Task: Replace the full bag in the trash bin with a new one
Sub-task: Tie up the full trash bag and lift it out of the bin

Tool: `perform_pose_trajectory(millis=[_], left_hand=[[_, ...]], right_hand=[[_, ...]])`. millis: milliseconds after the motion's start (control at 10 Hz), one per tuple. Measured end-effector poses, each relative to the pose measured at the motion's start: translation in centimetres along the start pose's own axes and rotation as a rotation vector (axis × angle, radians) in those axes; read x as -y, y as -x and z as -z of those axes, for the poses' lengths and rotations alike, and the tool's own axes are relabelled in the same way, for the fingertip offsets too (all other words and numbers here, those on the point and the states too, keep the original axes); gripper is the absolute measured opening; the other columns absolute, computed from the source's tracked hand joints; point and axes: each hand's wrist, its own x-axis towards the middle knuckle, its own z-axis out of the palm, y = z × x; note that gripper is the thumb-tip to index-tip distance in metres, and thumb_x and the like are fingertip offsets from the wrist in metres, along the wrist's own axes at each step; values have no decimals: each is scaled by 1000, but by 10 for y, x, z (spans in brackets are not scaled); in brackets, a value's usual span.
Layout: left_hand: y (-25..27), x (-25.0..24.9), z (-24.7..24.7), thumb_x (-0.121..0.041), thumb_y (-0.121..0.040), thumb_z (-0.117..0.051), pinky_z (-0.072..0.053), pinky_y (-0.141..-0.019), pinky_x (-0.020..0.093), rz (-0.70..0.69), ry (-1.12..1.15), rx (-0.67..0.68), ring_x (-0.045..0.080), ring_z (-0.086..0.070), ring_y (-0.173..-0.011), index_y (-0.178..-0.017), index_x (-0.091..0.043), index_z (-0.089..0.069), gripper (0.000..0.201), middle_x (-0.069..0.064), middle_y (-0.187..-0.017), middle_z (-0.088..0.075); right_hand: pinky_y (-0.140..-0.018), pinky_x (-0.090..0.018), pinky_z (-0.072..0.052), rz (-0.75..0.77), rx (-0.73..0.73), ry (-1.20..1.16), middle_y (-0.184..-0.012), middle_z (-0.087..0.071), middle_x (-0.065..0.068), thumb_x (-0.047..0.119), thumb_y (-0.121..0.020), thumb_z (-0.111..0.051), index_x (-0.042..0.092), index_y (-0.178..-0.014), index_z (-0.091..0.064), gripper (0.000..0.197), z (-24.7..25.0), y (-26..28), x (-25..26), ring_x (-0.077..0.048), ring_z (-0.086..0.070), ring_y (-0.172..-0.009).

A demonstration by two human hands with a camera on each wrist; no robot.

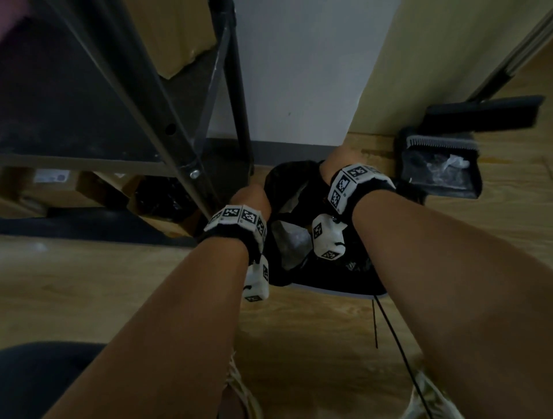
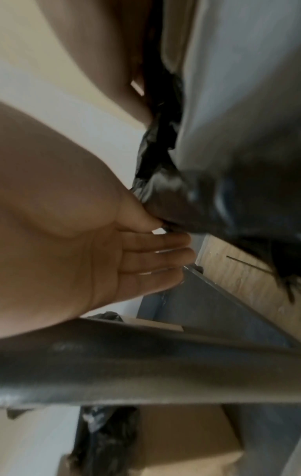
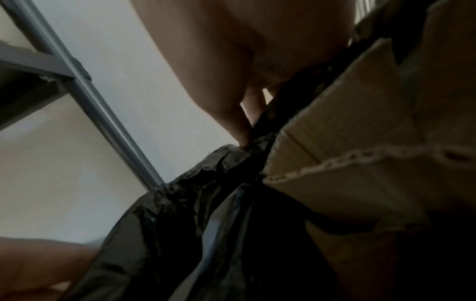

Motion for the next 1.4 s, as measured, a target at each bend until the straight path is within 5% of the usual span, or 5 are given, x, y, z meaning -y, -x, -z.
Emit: perform_pose_trajectory(millis=[400, 900, 1000, 1200, 1400], left_hand=[[39, -10, 20, -8, -94, -41, -47, -92, 36, -30, 200, -136, 33, -57, -113, -121, -4, -53, 29, 17, -121, -59], [112, -14, 20, -6, -84, -52, -46, -82, 27, -146, 293, -345, 25, -62, -104, -113, -17, -59, 31, 7, -105, -68], [120, -17, 11, -19, -87, -57, -48, -82, 28, -142, 336, -342, 26, -63, -100, -110, -16, -59, 23, 9, -101, -69], [126, -6, -5, -9, -95, -42, -41, -95, 36, -34, 279, -536, 34, -53, -112, -115, -3, -58, 26, 19, -121, -55], [133, -11, -19, -9, -102, -31, -39, -100, 37, 133, 303, -247, 36, -48, -123, -130, 7, -43, 34, 24, -134, -48]], right_hand=[[-101, -38, -43, 119, -93, -250, -119, -63, -8, 16, -91, -47, 17, -113, -61, 26, 18, 23, 26, -28, -57, -115], [-89, -37, -49, 73, -234, -51, -113, -65, -15, 6, -93, -46, 5, -106, -66, 24, 45, 88, -34, -31, -62, -104], [-89, -34, -48, 67, -316, -59, -120, -62, -13, 6, -90, -49, 9, -112, -66, 28, 42, 106, -50, -30, -59, -110], [-104, -45, -33, -21, -458, -62, -138, -40, -18, 20, -87, -59, 8, -132, -42, 50, 25, 131, -88, -37, -37, -128], [-107, -49, -37, -95, -314, -194, -143, -33, -21, 26, -88, -61, 12, -148, -19, 74, 13, 136, -127, -41, -38, -130]])
